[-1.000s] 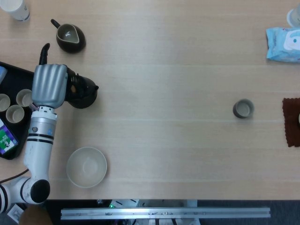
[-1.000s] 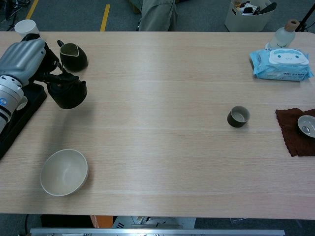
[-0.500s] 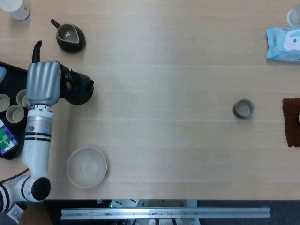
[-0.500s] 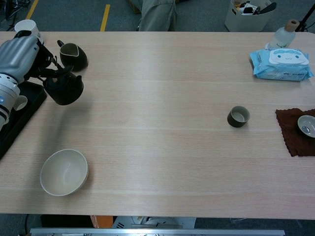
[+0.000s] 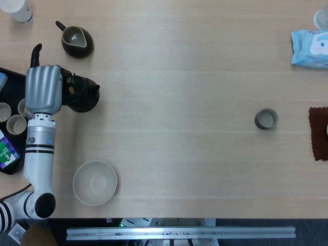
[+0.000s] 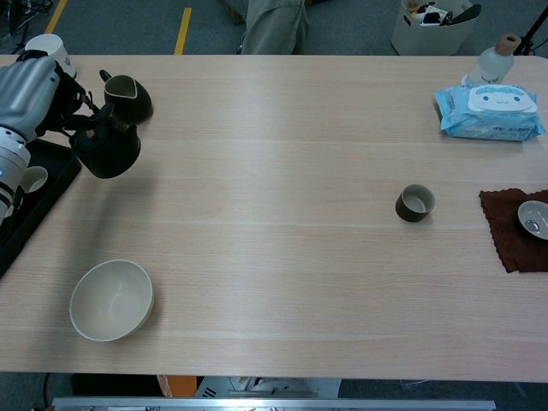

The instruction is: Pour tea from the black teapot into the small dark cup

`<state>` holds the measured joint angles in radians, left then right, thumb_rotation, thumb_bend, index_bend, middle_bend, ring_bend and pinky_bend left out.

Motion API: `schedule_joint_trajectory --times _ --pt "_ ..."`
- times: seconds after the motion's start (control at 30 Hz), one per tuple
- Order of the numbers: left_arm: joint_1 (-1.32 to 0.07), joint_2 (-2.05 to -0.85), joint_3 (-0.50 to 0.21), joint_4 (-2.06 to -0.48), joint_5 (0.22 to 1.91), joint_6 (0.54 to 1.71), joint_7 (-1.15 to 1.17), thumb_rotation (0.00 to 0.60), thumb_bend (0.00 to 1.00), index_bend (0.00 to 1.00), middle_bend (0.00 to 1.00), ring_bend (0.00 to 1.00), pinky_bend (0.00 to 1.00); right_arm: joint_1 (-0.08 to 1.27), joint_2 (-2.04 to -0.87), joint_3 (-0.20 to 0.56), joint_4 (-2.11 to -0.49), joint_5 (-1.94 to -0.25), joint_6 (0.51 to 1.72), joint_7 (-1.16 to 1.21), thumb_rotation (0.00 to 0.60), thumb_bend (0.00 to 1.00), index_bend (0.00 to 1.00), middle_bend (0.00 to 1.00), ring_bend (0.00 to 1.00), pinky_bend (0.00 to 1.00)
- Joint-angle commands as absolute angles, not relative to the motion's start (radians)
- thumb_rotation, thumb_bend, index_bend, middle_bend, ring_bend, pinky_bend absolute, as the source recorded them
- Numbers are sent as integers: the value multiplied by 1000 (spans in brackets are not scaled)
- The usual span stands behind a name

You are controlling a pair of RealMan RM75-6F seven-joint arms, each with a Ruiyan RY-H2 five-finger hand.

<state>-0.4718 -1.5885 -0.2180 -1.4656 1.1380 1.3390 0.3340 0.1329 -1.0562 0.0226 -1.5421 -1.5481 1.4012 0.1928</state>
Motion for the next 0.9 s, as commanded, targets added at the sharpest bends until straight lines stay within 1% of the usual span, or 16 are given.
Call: schedule_joint_trajectory --times 0.03,0.17,0.33,0.4,0.47,0.63,0.9 --pt "-469 -1586 -213 -1465 1154 1342 327 374 313 1000 1000 877 86 134 -1056 22 -1543 -1549 1400 192 600 67 337 325 249 266" --pt "-466 -1577 -207 -1470 1179 1345 321 383 314 1000 1000 876 86 136 -1053 22 -1547 -1552 1399 189 600 66 337 325 249 266" --pt "-459 -1568 -195 -1482 1216 1357 312 424 314 1000 1000 875 86 139 -1053 22 -1554 -1553 1395 182 600 67 337 325 249 266" --pt "-456 -1566 -190 -1486 1234 1365 308 470 314 1000 1000 875 86 141 -1051 23 -1559 -1553 1393 175 600 67 337 325 249 266" --pt "-453 -1566 -186 -1485 1253 1377 307 498 314 1000 1000 875 86 143 -1048 25 -1565 -1556 1395 170 600 66 337 325 250 266" --pt "-445 -1572 -182 -1491 1282 1395 295 524 314 1000 1000 875 86 151 -1044 27 -1579 -1566 1393 154 600 66 337 325 249 266" --pt "-435 -1575 -175 -1489 1303 1398 283 525 315 1000 1000 874 86 158 -1040 24 -1592 -1564 1378 138 600 66 337 325 249 266"
